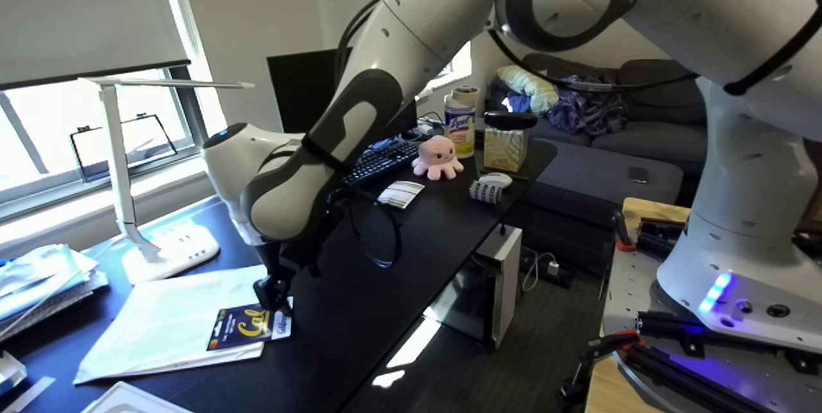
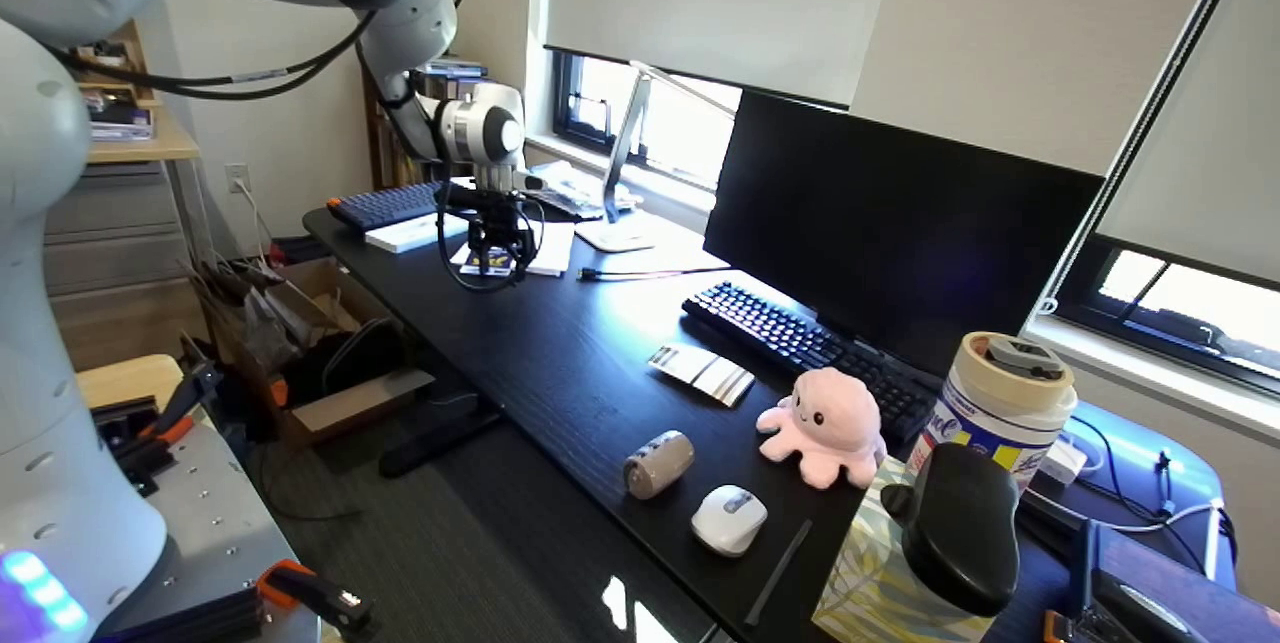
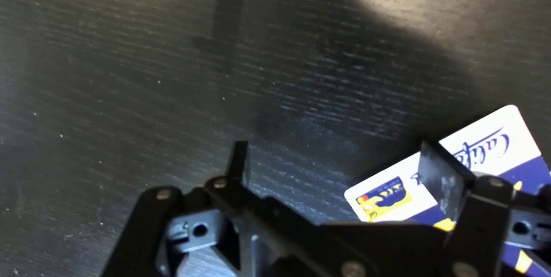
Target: Place the blue packet on top of the papers
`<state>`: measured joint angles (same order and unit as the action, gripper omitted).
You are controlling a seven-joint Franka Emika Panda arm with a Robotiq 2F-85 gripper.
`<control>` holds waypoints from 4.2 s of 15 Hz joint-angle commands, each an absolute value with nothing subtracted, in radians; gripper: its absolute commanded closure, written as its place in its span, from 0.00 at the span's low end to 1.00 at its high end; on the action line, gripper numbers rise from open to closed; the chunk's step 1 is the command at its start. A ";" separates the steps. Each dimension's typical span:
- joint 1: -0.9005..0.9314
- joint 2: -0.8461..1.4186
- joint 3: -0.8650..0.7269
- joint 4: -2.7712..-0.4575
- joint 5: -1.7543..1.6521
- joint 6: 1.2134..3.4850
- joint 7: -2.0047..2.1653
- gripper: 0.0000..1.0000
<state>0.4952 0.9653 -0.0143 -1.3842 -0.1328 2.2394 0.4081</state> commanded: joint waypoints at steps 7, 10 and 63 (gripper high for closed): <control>0.506 0.867 -0.003 -1.520 -0.174 2.238 0.415 0.00; 0.511 0.857 -0.012 -1.541 -0.180 2.227 0.430 0.00; 0.417 1.107 0.092 -1.197 -0.127 2.313 0.234 0.00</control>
